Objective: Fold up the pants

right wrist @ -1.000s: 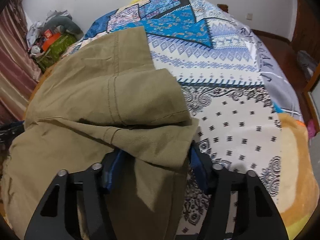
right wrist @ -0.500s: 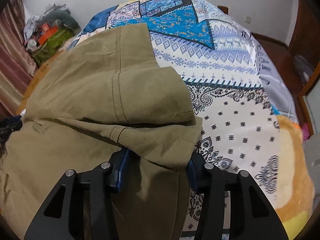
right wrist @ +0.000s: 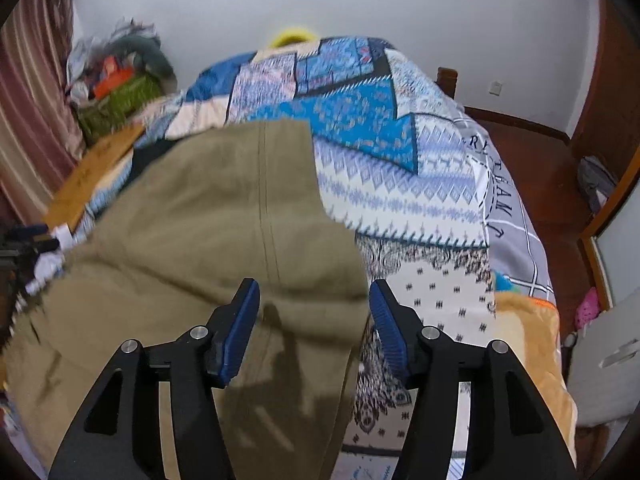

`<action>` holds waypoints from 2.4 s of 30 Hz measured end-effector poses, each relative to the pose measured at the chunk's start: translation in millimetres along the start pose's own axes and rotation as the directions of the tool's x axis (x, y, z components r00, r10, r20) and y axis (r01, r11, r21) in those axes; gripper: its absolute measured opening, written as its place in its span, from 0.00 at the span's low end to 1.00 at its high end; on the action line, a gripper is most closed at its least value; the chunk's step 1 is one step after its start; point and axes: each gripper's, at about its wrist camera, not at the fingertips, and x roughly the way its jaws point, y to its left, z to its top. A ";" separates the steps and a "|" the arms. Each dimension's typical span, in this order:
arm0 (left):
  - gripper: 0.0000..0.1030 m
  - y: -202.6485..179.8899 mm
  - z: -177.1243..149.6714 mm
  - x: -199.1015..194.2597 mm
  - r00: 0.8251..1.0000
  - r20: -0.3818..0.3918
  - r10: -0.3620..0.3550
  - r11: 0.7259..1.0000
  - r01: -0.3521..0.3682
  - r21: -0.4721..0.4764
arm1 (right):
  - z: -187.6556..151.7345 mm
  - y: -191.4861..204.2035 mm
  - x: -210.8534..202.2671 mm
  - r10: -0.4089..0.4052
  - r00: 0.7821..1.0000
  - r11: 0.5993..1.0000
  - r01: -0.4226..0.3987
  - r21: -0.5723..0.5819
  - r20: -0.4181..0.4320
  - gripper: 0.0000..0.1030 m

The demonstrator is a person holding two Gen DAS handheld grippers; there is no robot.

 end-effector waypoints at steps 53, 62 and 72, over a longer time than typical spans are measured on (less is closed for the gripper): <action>1.00 60.2 45.6 22.0 0.994 0.055 0.094 0.990 -0.088 -0.107 | 81.4 43.8 21.5 -0.051 0.995 0.991 0.060 -0.123 0.081 0.77; 1.00 65.7 63.3 82.4 0.998 -0.056 0.039 0.989 -0.046 -0.143 | 121.0 49.0 89.5 -0.011 0.999 0.994 0.016 -0.108 0.043 0.77; 1.00 72.0 50.7 146.1 0.963 -0.168 -0.212 0.938 0.153 -0.311 | 142.7 36.2 173.9 -0.011 0.998 0.998 0.008 -0.059 -0.060 0.75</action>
